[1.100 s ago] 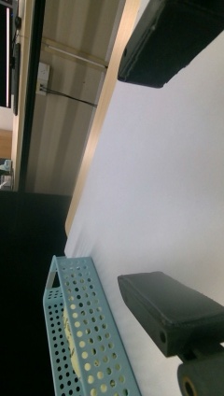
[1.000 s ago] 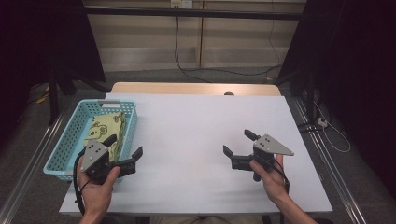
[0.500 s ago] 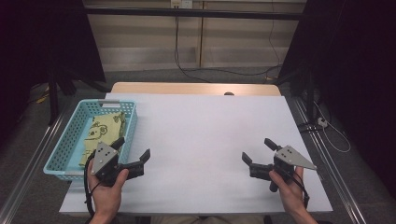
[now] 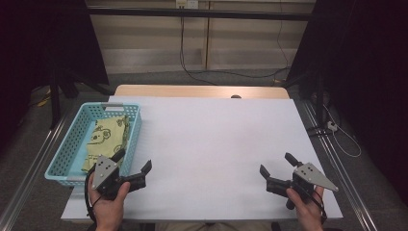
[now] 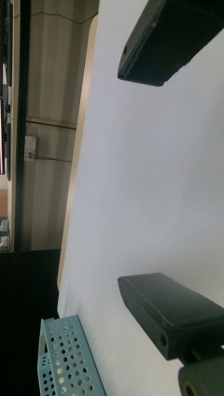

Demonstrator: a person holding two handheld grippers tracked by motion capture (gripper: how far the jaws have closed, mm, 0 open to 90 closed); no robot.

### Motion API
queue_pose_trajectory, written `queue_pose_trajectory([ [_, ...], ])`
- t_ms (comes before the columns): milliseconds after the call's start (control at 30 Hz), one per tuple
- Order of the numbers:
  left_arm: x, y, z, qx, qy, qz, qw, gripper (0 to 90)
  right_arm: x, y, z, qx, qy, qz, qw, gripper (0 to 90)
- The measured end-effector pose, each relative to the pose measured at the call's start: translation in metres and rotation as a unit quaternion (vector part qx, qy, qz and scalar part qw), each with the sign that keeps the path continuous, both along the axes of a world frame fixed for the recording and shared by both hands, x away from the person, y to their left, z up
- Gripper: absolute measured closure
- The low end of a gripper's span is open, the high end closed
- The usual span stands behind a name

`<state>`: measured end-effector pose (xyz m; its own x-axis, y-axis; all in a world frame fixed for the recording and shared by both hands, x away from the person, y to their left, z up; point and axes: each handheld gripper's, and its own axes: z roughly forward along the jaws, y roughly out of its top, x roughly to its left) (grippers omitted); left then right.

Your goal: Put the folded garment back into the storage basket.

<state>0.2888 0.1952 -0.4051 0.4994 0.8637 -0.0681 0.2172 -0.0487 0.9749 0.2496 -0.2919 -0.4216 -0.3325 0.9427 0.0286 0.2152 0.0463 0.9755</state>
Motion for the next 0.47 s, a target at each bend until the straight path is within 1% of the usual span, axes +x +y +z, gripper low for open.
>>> queue_pose_trajectory([
  [33, -0.001, 0.001, 0.0, 0.004, 0.001, 0.001, 1.0, 4.4, -0.001, 0.0, -0.001, -0.006, -0.001, 0.001, 1.0, 2.2],
  [67, -0.002, 0.002, -0.001, 0.009, -0.001, 0.003, 1.0, 4.4, -0.002, 0.001, -0.001, -0.001, -0.003, 0.001, 1.0, 2.2],
  [200, -0.001, 0.004, -0.005, 0.009, 0.012, 0.012, 0.9998, 4.4, -0.003, 0.001, -0.002, 0.002, -0.005, -0.003, 1.0, 2.2],
  [233, -0.001, 0.005, -0.006, 0.012, 0.012, 0.013, 0.9998, 4.3, -0.002, 0.001, -0.001, 0.005, -0.004, -0.003, 1.0, 2.2],
  [300, -0.002, 0.006, -0.005, 0.009, 0.009, 0.017, 0.9998, 4.4, -0.002, 0.002, -0.001, 0.006, -0.008, 0.0, 1.0, 2.3],
  [333, -0.002, 0.008, -0.005, 0.008, 0.01, 0.015, 0.9998, 4.4, -0.001, 0.003, -0.001, 0.007, -0.007, 0.0, 0.9999, 2.2],
  [367, -0.001, 0.009, -0.005, 0.003, 0.014, 0.018, 0.9997, 4.4, -0.001, 0.003, -0.001, 0.004, -0.009, 0.001, 1.0, 2.3],
  [433, -0.001, 0.013, -0.004, 0.0, 0.01, 0.024, 0.9996, 4.4, 0.0, 0.003, -0.001, 0.006, -0.008, 0.0, 0.9999, 2.3],
  [467, -0.001, 0.015, -0.004, 0.0, 0.012, 0.025, 0.9996, 4.3, 0.0, 0.003, -0.001, 0.007, -0.008, 0.0, 0.9999, 2.3],
])
